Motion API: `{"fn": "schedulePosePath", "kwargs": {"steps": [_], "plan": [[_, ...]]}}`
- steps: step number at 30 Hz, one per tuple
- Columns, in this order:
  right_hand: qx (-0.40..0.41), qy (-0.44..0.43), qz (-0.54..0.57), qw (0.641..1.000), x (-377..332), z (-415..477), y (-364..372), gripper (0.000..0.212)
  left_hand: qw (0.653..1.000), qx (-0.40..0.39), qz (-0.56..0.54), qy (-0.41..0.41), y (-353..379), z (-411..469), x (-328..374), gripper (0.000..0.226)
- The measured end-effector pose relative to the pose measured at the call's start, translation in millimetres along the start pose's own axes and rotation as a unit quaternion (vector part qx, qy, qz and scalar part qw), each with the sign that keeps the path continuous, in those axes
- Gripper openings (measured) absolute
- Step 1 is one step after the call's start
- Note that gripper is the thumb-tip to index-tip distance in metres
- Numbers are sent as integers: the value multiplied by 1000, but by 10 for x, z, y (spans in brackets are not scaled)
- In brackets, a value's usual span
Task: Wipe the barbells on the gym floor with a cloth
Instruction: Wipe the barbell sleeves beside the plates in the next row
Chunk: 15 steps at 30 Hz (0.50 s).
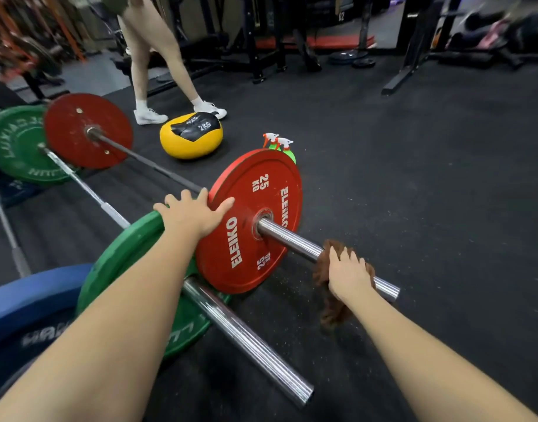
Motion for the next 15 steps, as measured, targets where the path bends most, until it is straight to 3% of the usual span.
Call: {"fn": "schedulePosePath", "kwargs": {"steps": [3,7,15], "plan": [[39,-53,-4,998,56,10,59,87,1000,-4,28,4,141,2,-37,86],[58,-50,11,997,69,1,58,79,999,11,52,-7,158,29,17,67],[45,-47,-38,997,85,-55,4,79,999,-13,46,-11,143,43,17,59]]}}
Point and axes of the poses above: each hand's wrist, its own z-axis towards the middle knuckle, its own y-axis out of the palm, x = y × z, the point moved 9 cm from there along z, towards the middle knuckle, and after that the axes turned 8 degrees about z, right-handed, at the moved point
